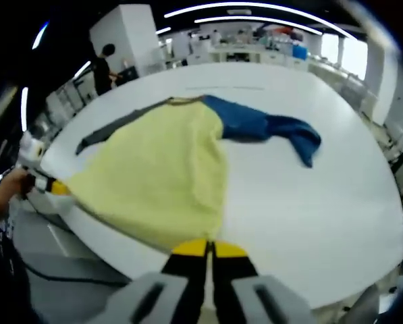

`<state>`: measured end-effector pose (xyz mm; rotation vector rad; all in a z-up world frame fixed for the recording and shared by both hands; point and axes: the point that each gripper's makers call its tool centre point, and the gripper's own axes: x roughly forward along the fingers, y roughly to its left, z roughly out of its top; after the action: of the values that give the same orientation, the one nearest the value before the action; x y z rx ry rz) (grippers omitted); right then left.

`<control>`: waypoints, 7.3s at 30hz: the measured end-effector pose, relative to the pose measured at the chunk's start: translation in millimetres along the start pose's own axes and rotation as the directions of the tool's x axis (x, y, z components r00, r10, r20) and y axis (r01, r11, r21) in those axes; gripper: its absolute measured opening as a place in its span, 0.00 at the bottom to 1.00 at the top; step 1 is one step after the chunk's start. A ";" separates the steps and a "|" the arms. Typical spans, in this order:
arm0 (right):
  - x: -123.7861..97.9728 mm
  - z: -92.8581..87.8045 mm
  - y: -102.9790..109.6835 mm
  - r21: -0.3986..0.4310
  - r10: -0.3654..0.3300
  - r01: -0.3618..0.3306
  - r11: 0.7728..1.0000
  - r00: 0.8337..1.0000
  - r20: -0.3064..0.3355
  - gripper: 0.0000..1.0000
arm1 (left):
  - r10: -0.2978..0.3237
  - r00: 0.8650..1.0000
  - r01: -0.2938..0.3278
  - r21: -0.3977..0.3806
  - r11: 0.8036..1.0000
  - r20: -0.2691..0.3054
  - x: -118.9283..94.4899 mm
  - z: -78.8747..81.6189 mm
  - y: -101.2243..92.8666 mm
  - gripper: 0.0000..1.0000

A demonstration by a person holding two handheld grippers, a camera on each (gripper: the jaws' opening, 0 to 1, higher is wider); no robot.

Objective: Fold the garment on the visible template until the final outline fits inside the template.

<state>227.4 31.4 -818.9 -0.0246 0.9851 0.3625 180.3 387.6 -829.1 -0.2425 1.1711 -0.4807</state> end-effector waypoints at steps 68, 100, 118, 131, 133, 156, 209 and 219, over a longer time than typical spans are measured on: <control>5.7 -30.8 -2.3 0.010 0.024 -0.023 1.000 0.999 -0.043 0.00 | 0.027 0.999 -0.024 0.109 0.994 -0.020 -0.3 -23.3 4.3 0.08; 2.2 52.0 -69.9 0.104 -0.050 0.023 0.994 0.963 0.263 0.64 | -0.049 0.922 -0.103 0.367 0.925 0.383 -23.3 47.6 -30.3 0.90; 35.9 92.4 -130.8 0.065 -0.152 0.138 0.988 0.938 0.313 0.37 | -0.039 0.874 -0.147 0.341 0.929 0.484 -29.4 73.8 -29.1 0.99; 59.9 102.2 -156.0 0.039 -0.216 0.215 0.976 0.929 0.302 0.15 | -0.006 0.856 -0.181 0.312 0.933 0.517 -31.9 83.6 -20.6 0.94; 60.8 100.9 -158.1 0.035 -0.222 0.222 0.974 0.930 0.293 0.12 | -0.006 0.853 -0.183 0.309 0.933 0.522 -32.1 84.6 -20.1 0.93; 59.5 105.4 -163.5 0.019 -0.250 0.255 0.967 0.928 0.275 0.00 | 0.023 0.857 -0.194 0.281 0.940 0.515 -32.0 89.2 -17.4 0.87; 6.4 147.4 -264.6 -0.017 -0.381 0.393 0.920 0.902 0.205 0.00 | -0.030 0.874 -0.161 0.348 0.924 0.485 -28.8 90.3 -31.6 0.89; 24.1 147.8 -277.9 -0.005 -0.403 0.411 0.912 0.897 0.183 0.00 | 0.001 0.875 -0.185 0.332 0.925 0.484 -31.6 90.7 -27.4 0.90</control>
<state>445.3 -195.8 -795.7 -0.2318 0.7689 -0.0022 248.0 373.1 -757.1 0.0288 0.5871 -0.5091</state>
